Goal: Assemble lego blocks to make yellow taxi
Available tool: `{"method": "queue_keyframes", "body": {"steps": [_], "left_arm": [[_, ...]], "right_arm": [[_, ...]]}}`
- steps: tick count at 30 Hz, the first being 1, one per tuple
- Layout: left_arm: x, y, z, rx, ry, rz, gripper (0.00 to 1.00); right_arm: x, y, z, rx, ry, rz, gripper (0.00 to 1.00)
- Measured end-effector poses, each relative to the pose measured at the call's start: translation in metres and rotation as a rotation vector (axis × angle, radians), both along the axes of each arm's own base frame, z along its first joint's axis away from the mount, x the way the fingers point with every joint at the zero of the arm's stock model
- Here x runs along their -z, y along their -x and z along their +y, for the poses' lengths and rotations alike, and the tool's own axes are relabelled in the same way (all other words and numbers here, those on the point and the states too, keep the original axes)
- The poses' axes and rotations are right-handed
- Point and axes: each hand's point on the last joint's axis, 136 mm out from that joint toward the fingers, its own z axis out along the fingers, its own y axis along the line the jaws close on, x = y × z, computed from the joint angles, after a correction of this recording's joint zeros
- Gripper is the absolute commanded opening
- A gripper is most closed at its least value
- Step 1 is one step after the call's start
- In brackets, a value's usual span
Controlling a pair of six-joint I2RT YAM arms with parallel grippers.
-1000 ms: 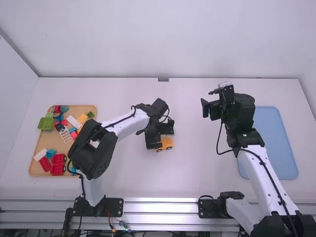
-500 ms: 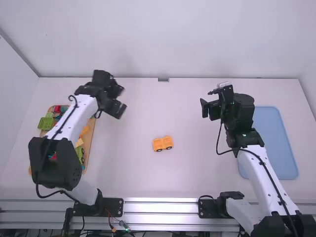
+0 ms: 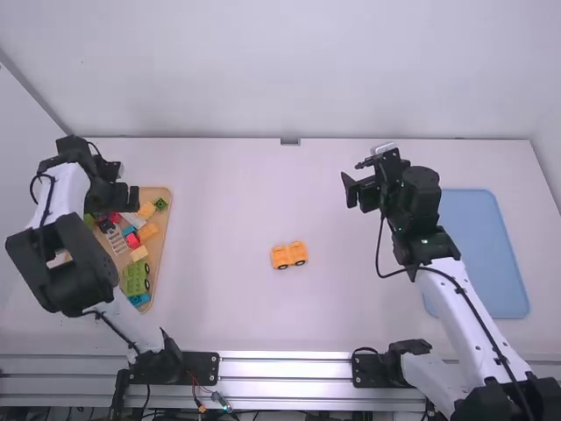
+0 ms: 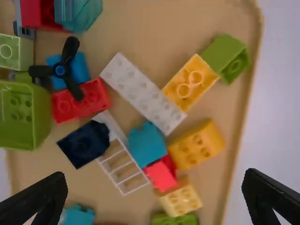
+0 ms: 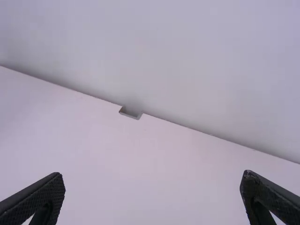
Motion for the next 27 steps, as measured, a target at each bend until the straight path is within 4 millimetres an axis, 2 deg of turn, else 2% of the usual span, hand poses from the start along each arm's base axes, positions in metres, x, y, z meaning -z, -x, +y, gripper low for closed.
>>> {"method": "queue_keyframes", "body": {"steps": [4, 11, 18, 27], "left_arm": [[0.018, -0.022, 0.011, 0.118, 0.0, 0.037, 0.98], [0.05, -0.045, -0.004, 0.317, 0.014, 0.114, 0.92], [0.063, -0.052, -0.004, 0.414, -0.015, 0.126, 0.78], [0.08, -0.052, -0.008, 0.481, -0.014, 0.108, 0.76]], "right_arm": [[-0.003, 0.0, 0.003, -0.006, -0.006, -0.012, 0.99], [-0.005, -0.001, 0.003, -0.004, -0.01, -0.019, 0.99], [-0.008, -0.002, 0.003, -0.004, -0.011, -0.03, 0.99], [-0.011, -0.001, 0.006, -0.022, -0.019, -0.041, 0.99]]}}
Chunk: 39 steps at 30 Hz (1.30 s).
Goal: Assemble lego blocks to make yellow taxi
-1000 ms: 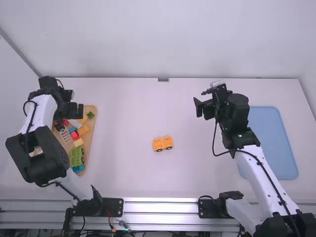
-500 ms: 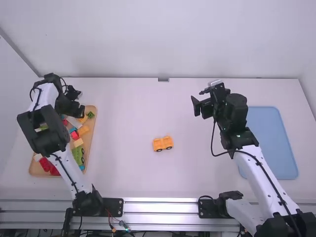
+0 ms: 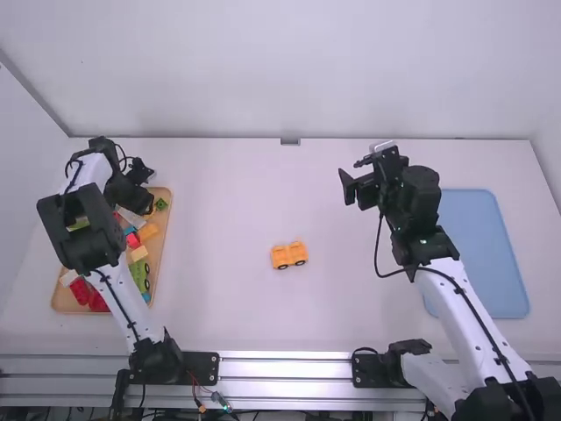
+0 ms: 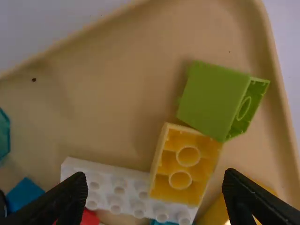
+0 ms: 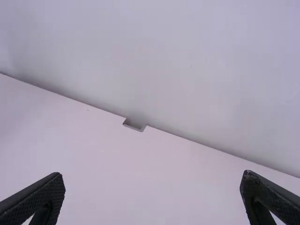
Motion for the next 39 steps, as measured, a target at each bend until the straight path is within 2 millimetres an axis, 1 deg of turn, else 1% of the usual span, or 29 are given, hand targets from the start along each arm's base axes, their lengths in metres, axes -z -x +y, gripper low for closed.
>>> {"method": "queue_keyframes", "body": {"steps": [9, 11, 12, 14, 18, 22, 25, 29, 30, 32, 33, 37, 39], "left_arm": [[0.014, 0.001, -0.001, 0.003, 0.002, -0.013, 0.7], [0.015, 0.001, -0.001, 0.003, 0.0, -0.016, 0.69], [0.016, 0.001, -0.001, 0.003, 0.0, -0.016, 0.66], [0.017, 0.001, -0.001, 0.003, 0.001, -0.015, 0.63], [0.018, -0.002, 0.001, 0.002, -0.007, -0.032, 0.61], [0.024, 0.004, -0.003, 0.003, 0.003, -0.013, 0.59], [0.025, 0.005, -0.005, 0.003, 0.011, -0.01, 0.53], [0.025, 0.005, -0.004, 0.003, 0.011, -0.01, 0.49], [0.025, 0.005, -0.004, 0.002, 0.01, -0.012, 0.46], [0.025, 0.004, -0.004, 0.001, 0.009, -0.015, 0.43], [0.025, 0.003, -0.003, -0.001, 0.007, -0.019, 0.39], [0.024, 0.001, -0.001, -0.013, 0.0, -0.028, 0.29], [0.024, 0.001, -0.001, -0.025, -0.003, -0.026, 0.27]], "right_arm": [[0.0, 0.0, 0.001, -0.006, -0.004, 0.001, 0.99], [0.0, 0.0, 0.001, -0.006, -0.002, 0.001, 0.99], [0.0, 0.0, 0.001, -0.007, -0.001, 0.0, 0.99], [0.0, 0.001, 0.001, -0.007, -0.004, 0.002, 0.99], [0.0, 0.001, 0.002, -0.009, -0.004, 0.001, 0.99], [0.0, 0.001, 0.002, -0.01, -0.002, 0.0, 0.99], [0.0, 0.001, 0.002, -0.01, -0.003, 0.001, 0.99], [0.0, 0.001, 0.002, -0.01, -0.003, 0.0, 0.99], [0.0, 0.001, 0.002, -0.009, -0.005, 0.002, 0.99], [0.0, 0.001, 0.002, -0.009, -0.005, 0.001, 0.99], [0.0, 0.001, 0.002, -0.009, -0.005, 0.002, 0.99], [0.0, 0.001, 0.002, -0.01, -0.005, 0.001, 0.99], [0.0, 0.001, 0.002, -0.01, -0.005, 0.002, 0.99]]}}
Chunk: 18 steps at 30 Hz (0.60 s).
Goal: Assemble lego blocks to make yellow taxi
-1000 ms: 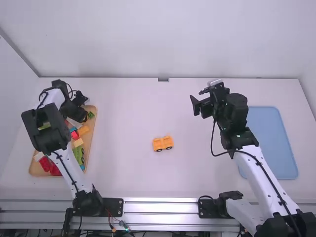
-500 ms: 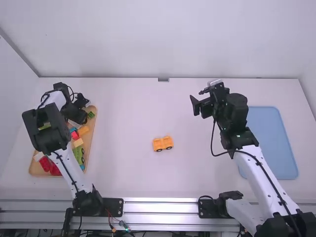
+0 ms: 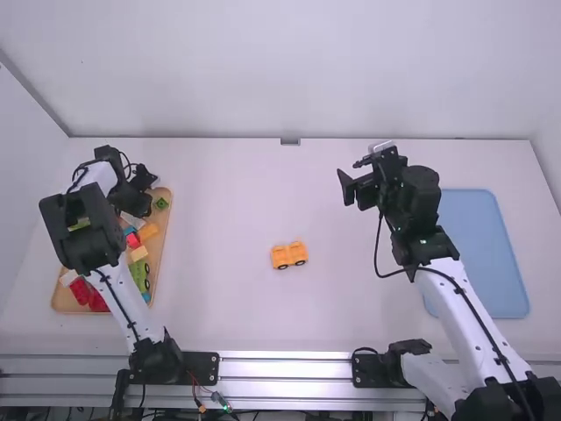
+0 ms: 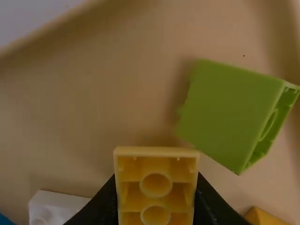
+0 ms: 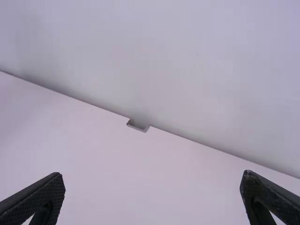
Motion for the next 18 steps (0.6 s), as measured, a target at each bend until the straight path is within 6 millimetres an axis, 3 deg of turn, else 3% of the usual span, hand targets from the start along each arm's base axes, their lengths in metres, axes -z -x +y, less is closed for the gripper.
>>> {"method": "queue_keyframes", "body": {"steps": [7, 11, 15, 18], "left_arm": [[-0.006, 0.014, -0.004, -0.031, 0.024, 0.071, 0.15], [-0.023, 0.0, -0.005, -0.057, 0.051, 0.027, 0.16], [-0.038, -0.013, -0.005, -0.096, 0.053, -0.03, 0.11], [-0.066, -0.019, -0.017, -0.079, 0.068, -0.103, 0.07]], "right_arm": [[-0.003, 0.002, 0.005, -0.032, -0.011, -0.007, 0.99], [-0.01, 0.004, 0.014, -0.086, -0.025, -0.034, 0.99], [-0.01, 0.006, 0.018, -0.112, -0.035, -0.034, 0.99], [-0.011, 0.001, 0.027, -0.155, -0.062, -0.046, 0.99]]}}
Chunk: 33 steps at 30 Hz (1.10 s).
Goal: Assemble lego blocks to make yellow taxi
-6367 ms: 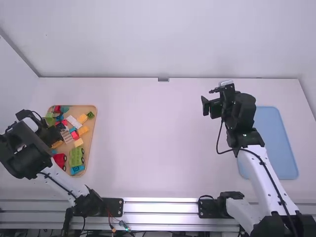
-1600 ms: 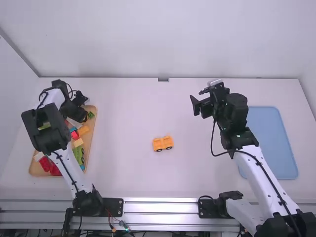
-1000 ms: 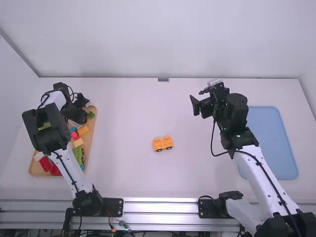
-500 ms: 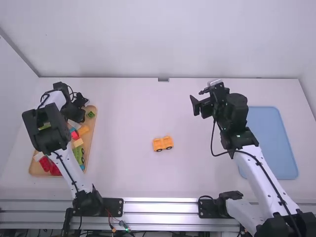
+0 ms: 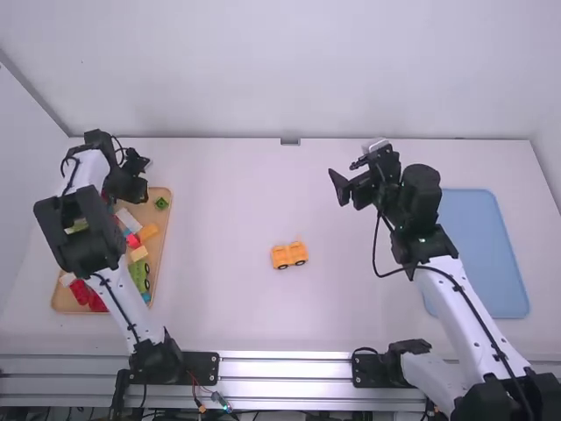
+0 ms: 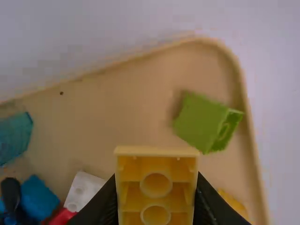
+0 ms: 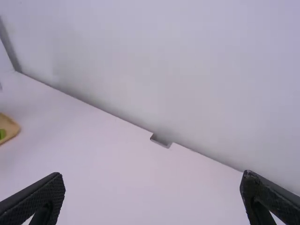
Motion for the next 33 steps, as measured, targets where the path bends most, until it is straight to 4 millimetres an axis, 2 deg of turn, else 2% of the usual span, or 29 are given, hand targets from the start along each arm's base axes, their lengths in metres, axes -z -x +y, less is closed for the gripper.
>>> {"method": "queue_keyframes", "body": {"steps": [1, 3, 4, 7, 10, 13, 17, 18, 20, 22, 23, 25, 28, 33], "left_arm": [[-0.003, 0.0, -0.002, 0.004, 0.001, -0.007, 0.07], [-0.037, -0.003, -0.022, 0.05, 0.002, -0.113, 0.08], [-0.047, -0.004, -0.028, 0.066, 0.0, -0.145, 0.08], [-0.088, -0.001, -0.068, 0.19, 0.015, -0.302, 0.07], [-0.119, 0.014, -0.125, 0.349, 0.092, -0.46, 0.12], [-0.131, 0.031, -0.177, 0.49, 0.222, -0.569, 0.13], [-0.133, 0.055, -0.238, 0.665, 0.434, -0.669, 0.16], [-0.133, 0.055, -0.238, 0.665, 0.434, -0.669, 0.16], [-0.139, 0.067, -0.276, 0.788, 0.572, -0.736, 0.16], [-0.147, 0.071, -0.294, 0.851, 0.632, -0.777, 0.15], [-0.158, 0.073, -0.31, 0.909, 0.678, -0.829, 0.14], [-0.167, 0.076, -0.323, 0.954, 0.714, -0.863, 0.12], [-0.18, 0.084, -0.353, 1.039, 0.812, -0.897, 0.11], [-0.177, 0.096, -0.375, 1.053, 0.924, -0.831, 0.12]], "right_arm": [[0.0, 0.0, 0.001, -0.003, -0.002, -0.001, 0.99], [0.006, -0.008, 0.011, -0.059, -0.021, 0.001, 0.99], [0.009, -0.009, 0.014, -0.076, -0.026, 0.002, 0.99], [0.021, -0.018, 0.029, -0.174, -0.053, -0.003, 0.99], [0.03, -0.022, 0.045, -0.287, -0.105, -0.016, 0.99], [0.03, -0.018, 0.064, -0.432, -0.163, -0.061, 0.99], [0.03, -0.002, 0.088, -0.622, -0.22, -0.107, 0.99], [0.03, -0.002, 0.088, -0.622, -0.22, -0.107, 0.99], [0.033, 0.017, 0.104, -0.755, -0.249, -0.107, 0.99], [0.034, 0.027, 0.112, -0.819, -0.262, -0.096, 1.0], [0.035, 0.035, 0.118, -0.867, -0.274, -0.074, 0.99], [0.035, 0.042, 0.124, -0.905, -0.285, -0.047, 0.97], [0.031, 0.052, 0.134, -0.962, -0.298, -0.011, 0.91], [0.027, 0.055, 0.138, -0.987, -0.316, 0.03, 0.84]]}}
